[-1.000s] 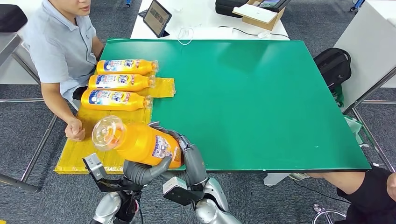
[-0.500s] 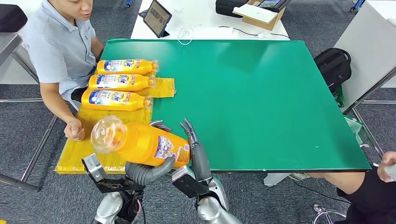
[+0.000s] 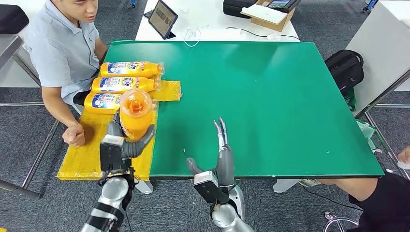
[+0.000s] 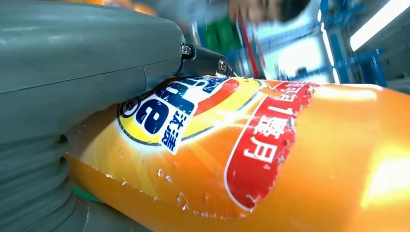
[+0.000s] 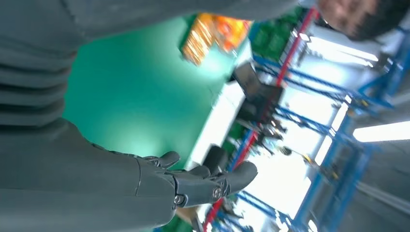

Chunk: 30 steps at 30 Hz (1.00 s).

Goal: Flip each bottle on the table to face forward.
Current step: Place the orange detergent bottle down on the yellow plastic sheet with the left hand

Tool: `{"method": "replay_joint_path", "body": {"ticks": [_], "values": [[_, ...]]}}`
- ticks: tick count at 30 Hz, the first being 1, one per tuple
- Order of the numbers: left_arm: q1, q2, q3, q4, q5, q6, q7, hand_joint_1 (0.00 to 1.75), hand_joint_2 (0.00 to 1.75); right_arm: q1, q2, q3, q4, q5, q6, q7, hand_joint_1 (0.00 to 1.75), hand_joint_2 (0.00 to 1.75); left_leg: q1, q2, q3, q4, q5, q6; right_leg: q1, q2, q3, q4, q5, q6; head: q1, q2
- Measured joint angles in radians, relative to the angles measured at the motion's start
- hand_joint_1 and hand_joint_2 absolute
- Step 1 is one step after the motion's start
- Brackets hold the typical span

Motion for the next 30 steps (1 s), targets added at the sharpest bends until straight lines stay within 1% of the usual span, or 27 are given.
{"method": "replay_joint_path", "body": {"ticks": [2,6,10,13,16,20,24,26,28,30], "values": [[-0.046,0.006,0.029,0.073,-0.06,0.054,-0.001,1.75,1.75,0.018,0.003,-0.024,-0.054,0.026,-0.003,-0.002,0.0,0.0,0.0,0.0,0.0,0.0,0.0,0.0,0.0,0.0,0.0,0.0,0.0,0.0,0.0,0.0],[-0.131,0.021,0.056,0.222,-0.244,0.158,0.04,1.75,1.75,0.045,0.006,-0.05,-0.135,0.035,-0.005,-0.002,0.0,1.75,0.0,0.0,0.0,0.0,0.0,0.0,0.0,0.0,0.0,0.0,0.0,0.0,0.0,0.0],[-0.196,0.034,0.06,0.351,-0.451,0.187,0.114,1.75,1.75,0.056,0.008,-0.049,-0.166,0.0,-0.005,-0.002,0.0,1.75,0.0,0.0,0.0,0.0,0.0,0.0,0.0,0.0,0.0,0.0,0.0,0.0,0.0,0.0],[-0.242,0.042,0.06,0.448,-0.567,0.191,0.168,1.73,1.75,0.057,0.005,-0.032,-0.167,-0.026,-0.005,-0.002,0.0,1.75,0.0,0.0,0.0,0.0,0.0,0.0,0.0,0.0,0.0,0.0,0.0,0.0,0.0,0.0],[-0.276,0.05,0.06,0.527,-0.622,0.192,0.203,1.71,1.75,0.055,-0.001,-0.011,-0.161,-0.045,-0.005,-0.002,0.0,1.75,0.0,0.0,0.0,0.0,0.0,0.0,0.0,0.0,0.0,0.0,0.0,0.0,0.0,0.0],[-0.32,0.061,0.053,0.635,-0.71,0.18,0.275,1.71,1.75,0.047,-0.014,0.026,-0.139,-0.085,-0.005,-0.002,0.0,1.75,0.0,0.0,0.0,0.0,0.0,0.0,0.0,0.0,0.0,0.0,0.0,0.0,0.0,0.0],[-0.338,0.07,0.049,0.696,-0.727,0.174,0.29,1.73,1.75,0.042,-0.023,0.049,-0.122,-0.095,-0.005,-0.002,0.0,1.75,0.0,0.0,0.0,0.0,0.0,0.0,0.0,0.0,0.0,0.0,0.0,0.0,0.0,0.0],[-0.347,0.073,0.045,0.717,-0.741,0.158,0.304,1.69,1.75,0.039,-0.026,0.057,-0.113,-0.1,-0.002,-0.002,0.0,0.87,0.0,0.0,0.0,0.0,0.0,0.0,0.0,0.0,0.0,0.0,0.0,0.0,0.0,0.0],[-0.357,0.077,0.036,0.74,-0.772,0.126,0.331,1.57,1.75,0.034,-0.028,0.065,-0.101,-0.11,0.006,-0.002,0.0,0.0,0.0,0.0,-0.001,0.0,0.0,0.0,0.0,0.0,0.0,0.0,0.0,0.0,0.0,0.0],[-0.364,0.083,0.023,0.763,-0.806,0.085,0.357,1.46,1.75,0.031,-0.03,0.073,-0.088,-0.121,0.015,-0.002,0.0,0.0,0.0,0.0,-0.001,0.0,0.0,0.0,0.0,0.0,0.0,0.0,0.0,0.0,0.0,0.0]]}}
